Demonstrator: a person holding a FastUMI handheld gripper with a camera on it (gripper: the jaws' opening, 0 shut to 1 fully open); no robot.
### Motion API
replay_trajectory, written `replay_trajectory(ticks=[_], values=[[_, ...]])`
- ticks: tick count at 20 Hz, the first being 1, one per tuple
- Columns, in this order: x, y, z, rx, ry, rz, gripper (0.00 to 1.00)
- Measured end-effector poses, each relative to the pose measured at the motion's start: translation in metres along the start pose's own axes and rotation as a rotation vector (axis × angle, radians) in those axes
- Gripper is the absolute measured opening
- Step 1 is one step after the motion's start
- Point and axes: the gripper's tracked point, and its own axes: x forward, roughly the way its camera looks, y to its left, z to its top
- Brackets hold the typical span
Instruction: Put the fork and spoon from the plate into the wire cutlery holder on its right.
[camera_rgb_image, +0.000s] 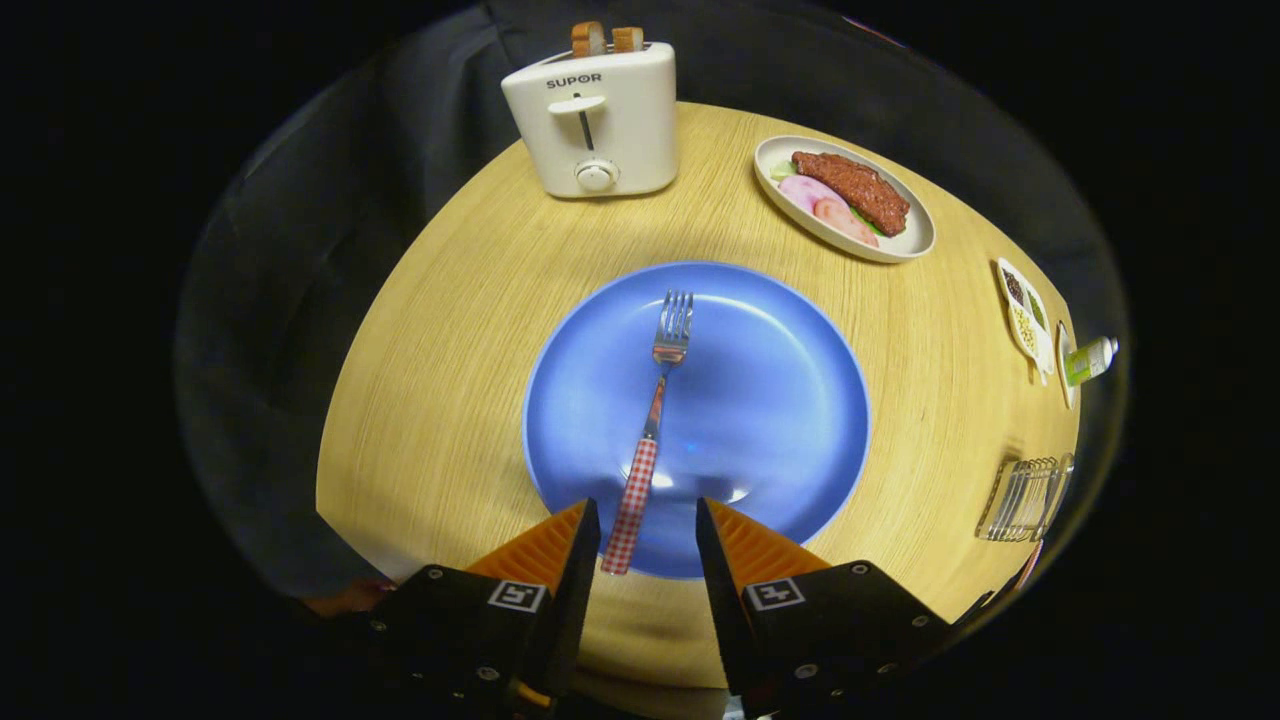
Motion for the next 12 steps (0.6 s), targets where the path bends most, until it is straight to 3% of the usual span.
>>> replay_trajectory(ticks=[4, 7, 12], values=[[0.01, -0.002, -0.007, 0.054, 0.083, 0.007, 0.39], [0.012, -0.002, -0.01, 0.122, 0.132, 0.022, 0.17], [-0.011, -0.009, 0.003, 0.201, 0.117, 0.123, 0.09]])
